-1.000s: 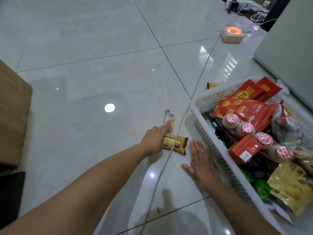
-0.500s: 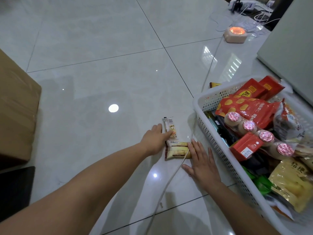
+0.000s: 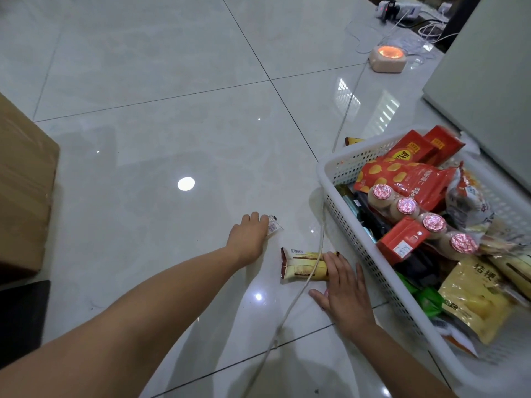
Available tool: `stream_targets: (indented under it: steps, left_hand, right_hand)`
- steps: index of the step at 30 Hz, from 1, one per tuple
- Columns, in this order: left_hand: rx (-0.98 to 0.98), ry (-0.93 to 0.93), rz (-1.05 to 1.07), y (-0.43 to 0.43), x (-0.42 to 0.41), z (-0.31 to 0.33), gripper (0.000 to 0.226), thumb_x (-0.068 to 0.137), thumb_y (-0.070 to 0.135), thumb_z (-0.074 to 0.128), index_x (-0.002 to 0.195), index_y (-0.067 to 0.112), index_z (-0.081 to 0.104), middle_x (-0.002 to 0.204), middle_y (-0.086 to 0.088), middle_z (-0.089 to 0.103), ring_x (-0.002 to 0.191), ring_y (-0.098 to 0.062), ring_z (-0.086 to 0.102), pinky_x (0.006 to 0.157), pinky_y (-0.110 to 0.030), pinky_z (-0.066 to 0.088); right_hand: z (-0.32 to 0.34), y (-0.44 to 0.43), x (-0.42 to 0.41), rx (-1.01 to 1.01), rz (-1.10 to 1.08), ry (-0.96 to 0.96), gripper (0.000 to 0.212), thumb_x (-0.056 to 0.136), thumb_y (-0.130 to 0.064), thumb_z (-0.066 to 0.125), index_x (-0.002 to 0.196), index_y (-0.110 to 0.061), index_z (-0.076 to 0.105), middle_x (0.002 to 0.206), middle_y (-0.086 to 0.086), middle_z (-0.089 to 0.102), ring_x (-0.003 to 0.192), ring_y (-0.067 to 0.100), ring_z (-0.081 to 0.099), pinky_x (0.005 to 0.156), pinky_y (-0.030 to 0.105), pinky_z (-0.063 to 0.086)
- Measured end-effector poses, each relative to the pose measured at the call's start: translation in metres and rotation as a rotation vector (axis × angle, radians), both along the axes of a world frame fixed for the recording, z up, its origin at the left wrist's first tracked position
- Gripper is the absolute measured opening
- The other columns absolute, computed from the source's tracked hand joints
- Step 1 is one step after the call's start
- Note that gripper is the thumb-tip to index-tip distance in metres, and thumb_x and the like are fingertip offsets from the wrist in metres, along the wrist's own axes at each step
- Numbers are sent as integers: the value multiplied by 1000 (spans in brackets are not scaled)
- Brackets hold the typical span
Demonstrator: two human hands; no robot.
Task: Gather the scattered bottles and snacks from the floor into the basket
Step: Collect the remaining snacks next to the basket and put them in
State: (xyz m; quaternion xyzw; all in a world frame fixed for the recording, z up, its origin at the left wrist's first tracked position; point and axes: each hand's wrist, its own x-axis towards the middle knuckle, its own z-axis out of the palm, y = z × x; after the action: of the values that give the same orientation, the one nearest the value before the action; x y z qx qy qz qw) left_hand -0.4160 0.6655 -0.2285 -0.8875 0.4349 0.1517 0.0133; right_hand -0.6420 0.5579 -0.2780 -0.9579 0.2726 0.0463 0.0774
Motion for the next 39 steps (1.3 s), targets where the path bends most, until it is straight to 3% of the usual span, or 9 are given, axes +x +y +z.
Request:
stream_targets:
  steps: [6,8,10,13,16,19,26,33,39]
  left_hand:
    - [55,53,4,2,-4,6,42,84,-2,44,125,7,35,123,-13,42,110,-30,43,67,-36,39]
    - [85,65,-3,5,-7,7,43,85,1,45,126,7,34,124,-13,41,112,-30,44,67,-36,38]
    - [105,84,-3,8,-10,7,40,86,4,47,124,7,34,123,-13,42,110,-31,46,68,-36,38]
    - [121,127,11,14,-12,8,40,85,6,49,122,5,33,119,-15,45,107,-33,48,68,-37,39]
    - [149,158,20,20,-16,11,47,82,5,52,123,5,29,117,-16,46,105,-34,50,70,-38,41]
    - [207,176,8,25,-23,13,52,82,5,53,126,6,27,119,-15,45,105,-34,51,72,-38,41]
    - [272,190,-35,40,-33,13,55,82,7,55,128,6,25,121,-16,45,108,-34,52,75,-38,43]
    - [247,175,-17,43,-35,14,44,88,19,53,125,6,33,125,-15,46,111,-34,52,80,-39,43]
    - [-61,99,109,3,-23,69,51,83,20,58,129,10,38,126,-14,46,116,-33,47,84,-39,43]
  right_hand:
    - [1,6,-25,-88,-45,-90,75,87,-69,20,123,-8,45,118,9,50,115,27,43,118,39,-3]
    - [-1,11,-37,-143,-67,-116,72,85,-69,26,114,-6,47,106,11,54,108,29,45,117,43,5]
    - [-1,17,-49,-167,-82,-112,75,88,-70,17,109,-4,47,100,12,54,101,31,48,113,48,18]
    - [2,22,-63,-131,-69,-93,81,87,-72,14,118,-4,44,112,14,53,110,32,46,115,47,14]
    - [5,16,-71,-61,48,-64,94,78,-77,34,142,-8,30,142,10,37,134,28,33,117,41,4]
    - [10,9,-69,-9,135,-10,110,64,-81,42,149,-17,16,140,4,40,129,21,32,113,36,8]
    - [9,20,-89,-136,30,-36,86,67,-78,34,127,-18,45,96,6,63,83,24,61,77,39,53]
    - [20,42,-102,-91,-157,-75,63,72,-63,41,109,-13,47,73,9,59,60,27,60,51,30,48]
    - [60,56,-92,34,-158,-112,64,66,-72,39,97,-20,58,65,-5,60,50,10,61,33,20,38]
